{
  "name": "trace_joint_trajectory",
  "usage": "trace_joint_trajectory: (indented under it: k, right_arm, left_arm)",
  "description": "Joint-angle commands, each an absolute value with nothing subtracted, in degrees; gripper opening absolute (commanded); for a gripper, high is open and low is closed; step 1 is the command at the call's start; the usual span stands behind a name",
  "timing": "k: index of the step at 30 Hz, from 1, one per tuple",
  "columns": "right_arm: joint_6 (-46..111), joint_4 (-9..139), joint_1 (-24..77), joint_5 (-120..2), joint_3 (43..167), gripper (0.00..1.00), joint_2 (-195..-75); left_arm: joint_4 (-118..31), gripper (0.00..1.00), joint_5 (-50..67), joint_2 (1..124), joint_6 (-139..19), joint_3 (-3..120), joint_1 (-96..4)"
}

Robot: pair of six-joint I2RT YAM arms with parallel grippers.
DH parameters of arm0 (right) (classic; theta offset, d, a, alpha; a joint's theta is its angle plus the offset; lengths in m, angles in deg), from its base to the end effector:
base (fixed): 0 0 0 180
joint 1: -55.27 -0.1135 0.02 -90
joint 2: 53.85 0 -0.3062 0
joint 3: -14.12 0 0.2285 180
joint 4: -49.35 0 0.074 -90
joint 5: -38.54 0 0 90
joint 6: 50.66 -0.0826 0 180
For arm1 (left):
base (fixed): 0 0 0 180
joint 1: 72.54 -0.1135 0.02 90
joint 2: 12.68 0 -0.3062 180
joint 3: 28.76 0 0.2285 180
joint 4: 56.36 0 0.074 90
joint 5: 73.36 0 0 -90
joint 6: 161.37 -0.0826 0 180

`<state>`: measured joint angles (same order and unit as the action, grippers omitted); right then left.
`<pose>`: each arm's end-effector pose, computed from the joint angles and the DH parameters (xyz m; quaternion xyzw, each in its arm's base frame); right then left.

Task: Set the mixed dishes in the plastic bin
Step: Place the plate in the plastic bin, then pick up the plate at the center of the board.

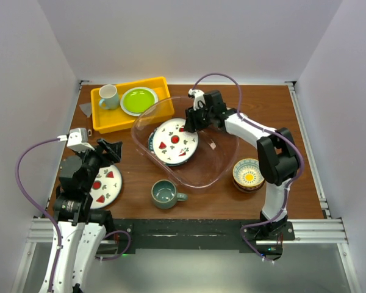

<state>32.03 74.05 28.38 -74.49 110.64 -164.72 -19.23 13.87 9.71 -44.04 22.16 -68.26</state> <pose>0.4019 0.2400 0.2485 -0.2350 0.8571 0.2962 0.3498 0.0918 -0.0109 0.3159 -0.1360 0.7458 -0.1952 0.6223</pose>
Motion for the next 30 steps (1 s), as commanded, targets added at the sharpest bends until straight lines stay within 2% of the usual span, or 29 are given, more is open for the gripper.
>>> trace_joint_trajectory:
  k: [1,3,7,10,11,14,23,30]
  right_arm:
    - [38.98,76.35,24.43,-69.66,114.68,0.52,-164.33]
    - [41.80,77.84,23.28,-67.47,115.48,0.55,-164.77]
    - [46.62,80.04,21.70,-64.21,116.71,0.67,-164.59]
    - [51.27,82.58,21.17,-64.38,117.76,0.81,-163.98]
    - [52.34,83.29,21.00,-64.64,118.29,0.89,-163.63]
    - [55.33,85.49,20.99,-65.70,118.73,0.97,-161.70]
    - [62.19,87.86,21.08,-72.55,114.96,0.98,-149.76]
    - [61.50,83.66,23.80,-81.58,108.28,0.98,-137.46]
  left_arm:
    - [-21.63,0.78,13.91,9.99,-45.00,21.62,-67.97]
    - [-21.72,0.78,14.00,9.99,-45.00,21.62,-67.97]
    - [-21.54,0.79,14.09,10.08,-45.00,21.70,-67.97]
    - [-21.45,0.79,14.27,10.17,-45.00,21.79,-68.05]
    - [-21.45,0.79,14.35,10.17,-45.00,21.79,-67.97]
    - [-21.37,0.79,14.35,10.26,-44.92,21.79,-67.97]
    - [-21.02,0.79,14.97,11.05,-44.74,21.88,-67.97]
    - [-20.58,0.88,15.14,12.01,-44.39,22.06,-67.97]
